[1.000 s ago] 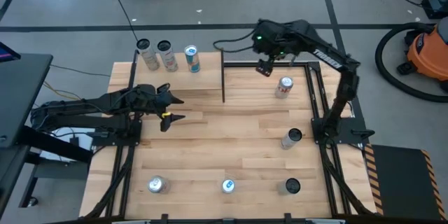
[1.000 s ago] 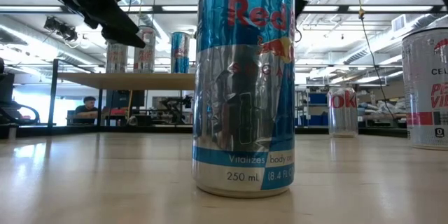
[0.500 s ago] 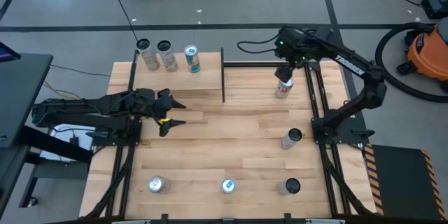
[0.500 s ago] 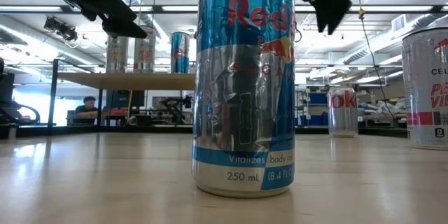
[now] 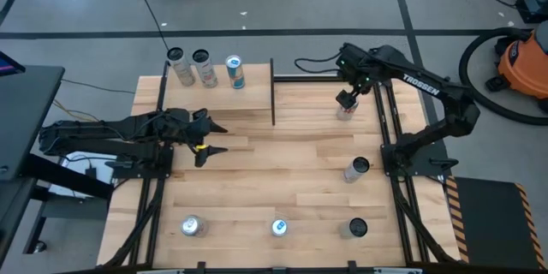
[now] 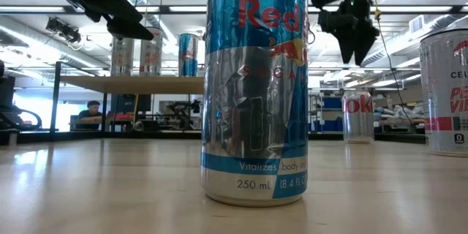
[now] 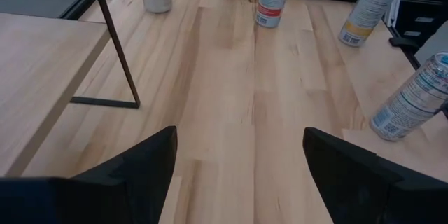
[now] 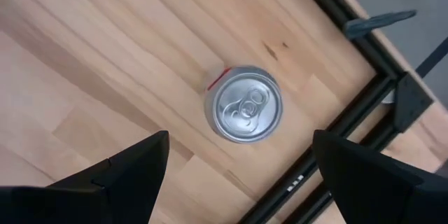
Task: Place canned beverage on shelf
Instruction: Put the top red-silver soda can on the shelf
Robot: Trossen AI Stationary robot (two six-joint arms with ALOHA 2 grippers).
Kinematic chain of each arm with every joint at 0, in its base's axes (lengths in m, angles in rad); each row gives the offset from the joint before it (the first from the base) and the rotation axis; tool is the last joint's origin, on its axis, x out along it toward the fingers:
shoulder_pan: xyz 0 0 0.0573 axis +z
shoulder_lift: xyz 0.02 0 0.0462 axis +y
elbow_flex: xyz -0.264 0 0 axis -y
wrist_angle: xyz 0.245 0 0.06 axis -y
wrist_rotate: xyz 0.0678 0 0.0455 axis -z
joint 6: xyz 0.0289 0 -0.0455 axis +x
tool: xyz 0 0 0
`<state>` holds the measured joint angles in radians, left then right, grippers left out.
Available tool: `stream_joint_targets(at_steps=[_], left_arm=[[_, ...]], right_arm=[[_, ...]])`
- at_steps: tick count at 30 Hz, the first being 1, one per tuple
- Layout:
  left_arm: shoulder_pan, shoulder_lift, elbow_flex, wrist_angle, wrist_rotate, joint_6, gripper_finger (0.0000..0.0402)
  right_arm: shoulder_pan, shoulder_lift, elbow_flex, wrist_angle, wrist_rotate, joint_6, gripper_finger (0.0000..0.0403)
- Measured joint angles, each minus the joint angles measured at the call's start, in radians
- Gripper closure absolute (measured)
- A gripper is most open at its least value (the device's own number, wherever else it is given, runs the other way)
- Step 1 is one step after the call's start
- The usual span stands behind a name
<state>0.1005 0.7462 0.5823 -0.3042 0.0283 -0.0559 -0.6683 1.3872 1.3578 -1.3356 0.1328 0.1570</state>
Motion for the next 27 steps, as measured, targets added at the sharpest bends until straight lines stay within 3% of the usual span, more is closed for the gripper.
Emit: stream_joint_targets(at_steps=[27], left_arm=[[0.001, 0.000, 0.000, 0.000, 0.000, 0.016, 0.0090]], right_arm=[[-0.129, 0.000, -0.262, 0.245, -0.108, -0.024, 0.0041]])
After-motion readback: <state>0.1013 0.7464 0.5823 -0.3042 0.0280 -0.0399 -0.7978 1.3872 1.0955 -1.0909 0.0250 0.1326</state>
